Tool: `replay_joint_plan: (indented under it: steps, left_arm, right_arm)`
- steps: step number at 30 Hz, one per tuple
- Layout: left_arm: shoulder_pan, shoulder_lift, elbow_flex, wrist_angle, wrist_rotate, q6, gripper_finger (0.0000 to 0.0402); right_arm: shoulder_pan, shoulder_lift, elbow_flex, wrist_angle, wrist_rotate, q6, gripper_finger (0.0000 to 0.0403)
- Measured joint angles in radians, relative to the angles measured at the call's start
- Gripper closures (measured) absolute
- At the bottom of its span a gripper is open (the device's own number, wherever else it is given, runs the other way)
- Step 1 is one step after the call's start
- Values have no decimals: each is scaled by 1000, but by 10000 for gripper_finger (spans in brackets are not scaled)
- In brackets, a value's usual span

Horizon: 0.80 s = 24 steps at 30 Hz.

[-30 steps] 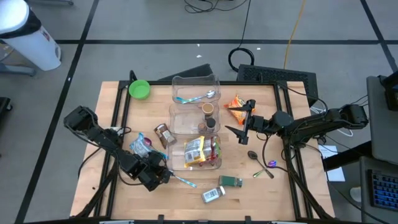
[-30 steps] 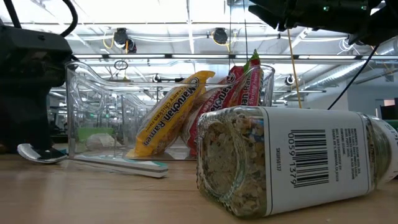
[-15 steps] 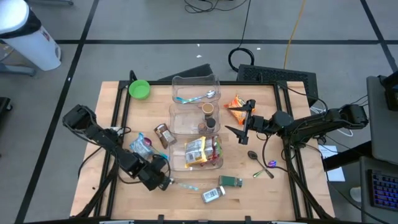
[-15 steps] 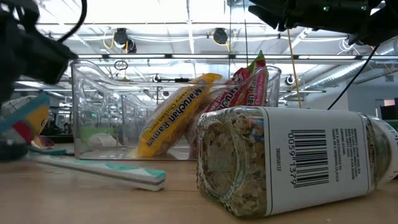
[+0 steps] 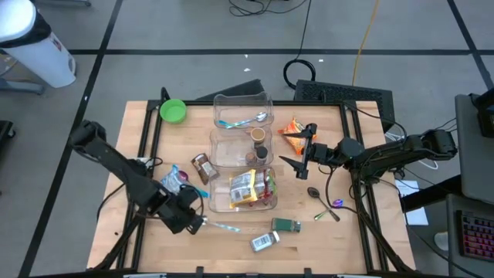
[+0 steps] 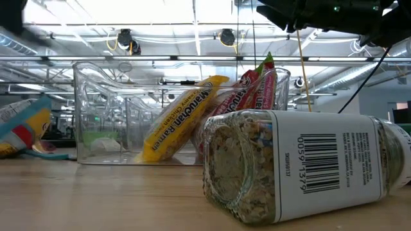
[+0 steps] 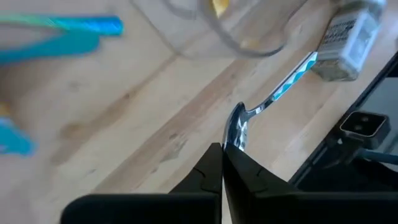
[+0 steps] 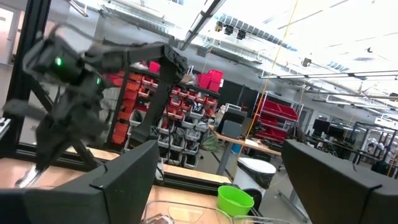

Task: Pick & Place Food Item
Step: Put the white patterned spoon into the top transparent bin

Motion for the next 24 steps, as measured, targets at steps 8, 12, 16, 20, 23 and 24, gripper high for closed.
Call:
replay_joint_plan:
  steps: [8,12,16,20,23,24]
  left_arm:
    - [-3,-4,331,-324,-221,190,400]
    - [26,-1,436,-359,-371,365,400]
    - [55,0,497,-361,-555,559,401]
    - [86,-1,523,-311,-738,751,401]
    - [123,-2,523,-185,-766,925,401]
    - [135,-2,523,-135,-766,982,401]
  right_arm:
    - [0,0,1,-1,-88,56,69]
    - [0,0,14,-4,-149,86,69]
    - [0,0,14,-8,-189,71,69]
    - [0,15,14,30,-268,54,69]
    - [0,52,14,110,-270,52,69]
    - [0,73,14,143,-270,49,69]
